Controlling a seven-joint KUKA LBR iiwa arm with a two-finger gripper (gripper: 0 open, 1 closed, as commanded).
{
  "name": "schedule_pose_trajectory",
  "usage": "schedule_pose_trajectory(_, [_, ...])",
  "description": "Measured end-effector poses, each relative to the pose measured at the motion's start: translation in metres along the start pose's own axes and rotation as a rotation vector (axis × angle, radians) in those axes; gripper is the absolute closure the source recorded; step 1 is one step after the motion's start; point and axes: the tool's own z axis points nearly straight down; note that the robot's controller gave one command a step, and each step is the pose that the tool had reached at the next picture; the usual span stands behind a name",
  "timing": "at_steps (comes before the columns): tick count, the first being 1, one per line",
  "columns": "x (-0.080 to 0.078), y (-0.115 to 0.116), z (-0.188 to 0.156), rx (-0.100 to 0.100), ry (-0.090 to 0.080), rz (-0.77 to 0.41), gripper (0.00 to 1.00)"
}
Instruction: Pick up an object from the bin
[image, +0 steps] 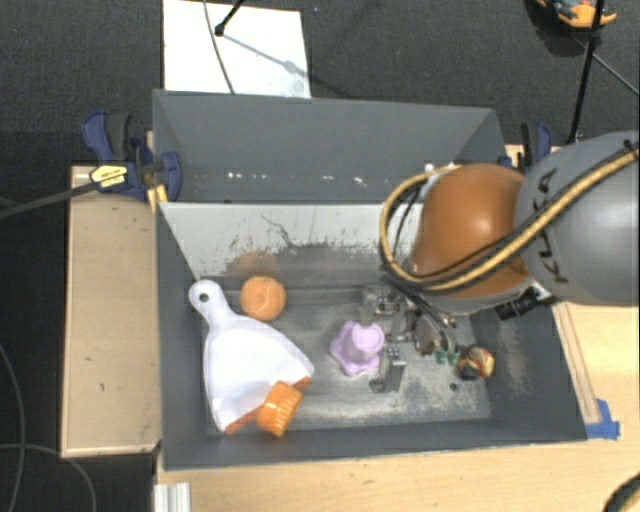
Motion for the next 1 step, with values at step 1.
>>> schedule_pose_trajectory(1, [-0.0019,-0.0003,-0.0041,0.000,-0.008,0.002,0.00])
